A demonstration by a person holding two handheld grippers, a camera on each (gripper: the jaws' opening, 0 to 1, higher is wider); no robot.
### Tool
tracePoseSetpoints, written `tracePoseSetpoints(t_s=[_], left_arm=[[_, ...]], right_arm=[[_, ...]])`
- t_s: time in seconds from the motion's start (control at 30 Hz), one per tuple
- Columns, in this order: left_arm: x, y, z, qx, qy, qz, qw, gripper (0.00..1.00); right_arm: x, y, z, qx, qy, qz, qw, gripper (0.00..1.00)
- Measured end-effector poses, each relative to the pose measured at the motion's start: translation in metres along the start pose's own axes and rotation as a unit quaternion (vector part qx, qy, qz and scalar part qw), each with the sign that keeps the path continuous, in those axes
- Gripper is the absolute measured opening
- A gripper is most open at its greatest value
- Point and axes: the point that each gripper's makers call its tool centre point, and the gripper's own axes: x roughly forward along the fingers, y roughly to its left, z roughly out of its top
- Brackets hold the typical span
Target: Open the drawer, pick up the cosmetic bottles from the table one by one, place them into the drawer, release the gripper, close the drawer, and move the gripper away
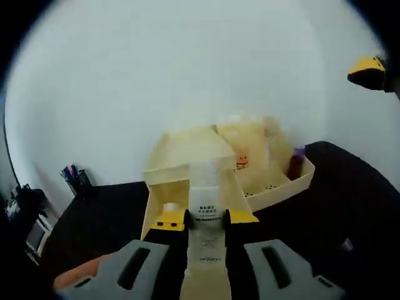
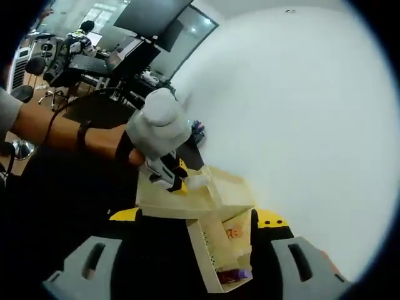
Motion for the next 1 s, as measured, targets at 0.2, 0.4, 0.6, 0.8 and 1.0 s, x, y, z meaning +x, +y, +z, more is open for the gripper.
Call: tracePoseSetpoints(t_s=[0.2,0.4,0.6,0.8,1.0], left_arm=[[0.005,-0.004,-0.014,-0.012,0.042,-0.002,0.9991,0.17],[0.006,-0.001,-0.021,-0.03,0.068,-0.002,0.9972,0.18],[0.013,-0.006,-0.03,-0.045,0.094,-0.009,0.9945,0.18],[0.021,-0.006,-0.032,-0.04,0.108,-0.007,0.9933,0.18],[0.031,-0.002,-0.034,-0.038,0.112,0.002,0.993,0.18]], right_arm=[[0.0,-0.001,-0.002,0.003,0.0,0.0,1.0,0.63],[0.001,-0.003,-0.005,0.0,0.005,-0.003,1.0,0.62],[0.001,-0.004,-0.005,-0.004,0.007,-0.004,1.0,0.6],[-0.001,-0.004,-0.005,-0.005,0.005,-0.002,1.0,0.6],[0.0,-0.005,-0.008,-0.007,0.01,-0.003,0.9999,0.59]])
